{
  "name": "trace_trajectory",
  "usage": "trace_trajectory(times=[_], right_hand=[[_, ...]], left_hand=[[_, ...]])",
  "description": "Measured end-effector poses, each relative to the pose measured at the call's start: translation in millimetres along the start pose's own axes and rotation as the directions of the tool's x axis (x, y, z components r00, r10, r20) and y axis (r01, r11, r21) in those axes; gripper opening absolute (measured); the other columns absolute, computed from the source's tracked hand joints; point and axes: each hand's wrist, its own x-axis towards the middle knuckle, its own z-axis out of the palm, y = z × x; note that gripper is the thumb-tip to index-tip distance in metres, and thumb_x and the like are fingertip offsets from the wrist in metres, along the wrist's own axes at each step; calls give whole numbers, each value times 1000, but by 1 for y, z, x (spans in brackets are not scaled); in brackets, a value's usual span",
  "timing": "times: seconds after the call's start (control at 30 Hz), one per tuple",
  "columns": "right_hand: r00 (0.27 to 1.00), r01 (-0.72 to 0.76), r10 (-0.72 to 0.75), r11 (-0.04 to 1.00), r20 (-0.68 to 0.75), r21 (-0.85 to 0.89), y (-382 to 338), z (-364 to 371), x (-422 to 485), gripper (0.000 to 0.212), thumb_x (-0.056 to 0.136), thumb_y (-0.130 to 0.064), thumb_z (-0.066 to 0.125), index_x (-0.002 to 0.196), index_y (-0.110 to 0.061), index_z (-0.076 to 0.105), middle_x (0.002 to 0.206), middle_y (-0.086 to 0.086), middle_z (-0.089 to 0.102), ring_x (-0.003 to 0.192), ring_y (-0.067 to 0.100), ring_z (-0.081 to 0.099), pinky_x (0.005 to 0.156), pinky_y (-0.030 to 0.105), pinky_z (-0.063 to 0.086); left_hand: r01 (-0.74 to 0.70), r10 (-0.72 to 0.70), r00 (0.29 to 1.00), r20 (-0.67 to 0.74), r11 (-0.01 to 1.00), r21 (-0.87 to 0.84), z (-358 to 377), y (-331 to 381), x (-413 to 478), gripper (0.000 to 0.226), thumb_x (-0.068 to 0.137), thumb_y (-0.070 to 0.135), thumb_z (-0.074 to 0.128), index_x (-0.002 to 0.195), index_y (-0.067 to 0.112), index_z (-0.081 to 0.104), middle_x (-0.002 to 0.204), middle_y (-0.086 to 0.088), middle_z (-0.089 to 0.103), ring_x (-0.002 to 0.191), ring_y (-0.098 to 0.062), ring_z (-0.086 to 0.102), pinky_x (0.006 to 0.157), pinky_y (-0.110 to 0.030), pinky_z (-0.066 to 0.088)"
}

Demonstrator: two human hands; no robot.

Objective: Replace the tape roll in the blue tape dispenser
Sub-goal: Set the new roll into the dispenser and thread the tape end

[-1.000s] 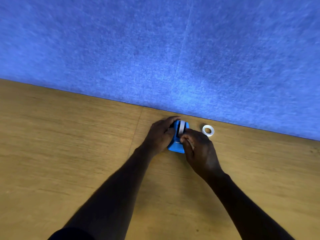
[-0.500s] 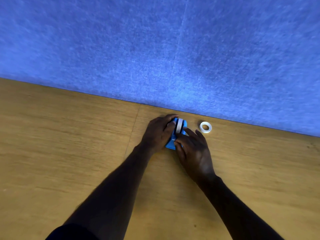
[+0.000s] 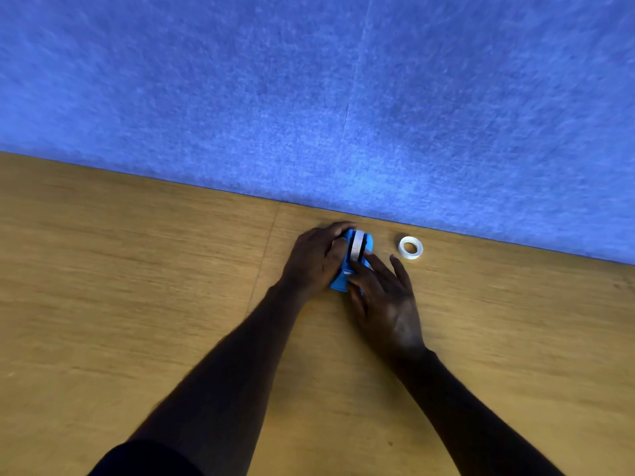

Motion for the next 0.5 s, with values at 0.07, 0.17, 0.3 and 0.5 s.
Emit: trace_trajectory(times=[0.07, 0.17, 0.3, 0.5], right_hand=[[1000, -1, 1, 1000, -1, -1, 0, 0, -1, 22, 80, -2, 77, 102, 1, 73, 119, 18, 71, 119, 34, 63, 100, 63, 44], [1000, 3, -3, 1000, -10, -13, 1, 0, -1, 22, 81, -4, 77, 102, -1, 73, 118, 17, 71, 120, 35, 62, 101, 64, 43], [999, 29, -29, 999, -20, -18, 2, 0, -1, 18, 87, -11, 65, 100, -2, 73, 117, 15, 72, 120, 35, 62, 100, 65, 42], [999, -2, 2, 1000, 48, 4, -1, -5, -1, 31, 90, -19, 52, 108, -2, 71, 122, 16, 70, 123, 34, 60, 103, 64, 40]], left_hand=[[-7, 7, 1000, 1, 1000, 9, 0, 1, -1, 45, 92, 18, 38, 127, 6, 62, 126, -8, 68, 115, -19, 61, 100, -35, 46], [-6, 5, 1000, 8, 1000, 13, -1, 3, -2, 46, 92, 18, 37, 128, 6, 62, 127, -8, 67, 115, -19, 61, 101, -35, 45], [-1, 0, 1000, 26, 1000, 21, -2, 5, -1, 47, 92, 18, 36, 129, 4, 60, 129, -11, 66, 118, -23, 60, 102, -41, 45], [23, -23, 999, 31, 1000, 19, -2, 8, -2, 48, 92, 21, 37, 130, 4, 60, 130, -11, 65, 120, -25, 59, 103, -45, 43]])
